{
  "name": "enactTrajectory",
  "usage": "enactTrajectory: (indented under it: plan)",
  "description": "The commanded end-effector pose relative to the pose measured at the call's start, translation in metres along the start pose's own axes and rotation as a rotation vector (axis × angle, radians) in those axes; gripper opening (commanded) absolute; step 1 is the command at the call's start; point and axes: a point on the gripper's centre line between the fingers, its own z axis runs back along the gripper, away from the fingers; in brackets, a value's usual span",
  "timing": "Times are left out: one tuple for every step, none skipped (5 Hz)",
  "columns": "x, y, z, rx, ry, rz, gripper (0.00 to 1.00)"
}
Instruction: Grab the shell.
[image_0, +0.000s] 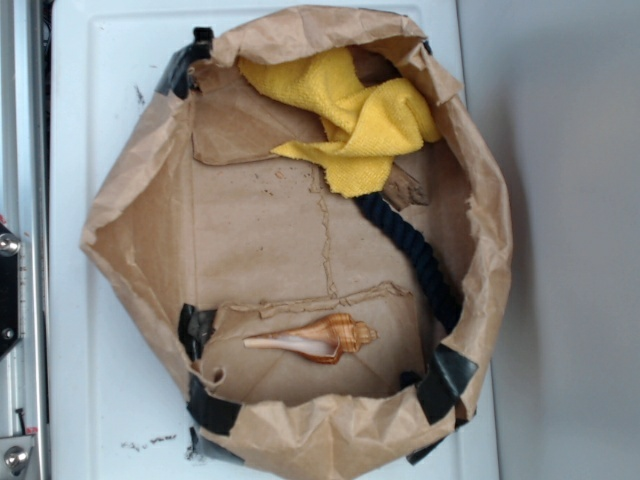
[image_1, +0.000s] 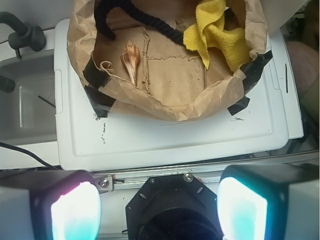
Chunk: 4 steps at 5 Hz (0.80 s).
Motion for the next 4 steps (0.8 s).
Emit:
enactTrajectory:
  plan:
    - [0.000,0.000,0.000,0.000,0.000,0.000,1.00]
    - [0.045,-0.042,-0.034,-0.004,0.007,0.009,1.00]
    - [0.094,-0.062,-0.055,0.018,-0.017,0.032,1.00]
    - [0.144,-0.061,-0.066,0.009,-0.074,0.034,1.00]
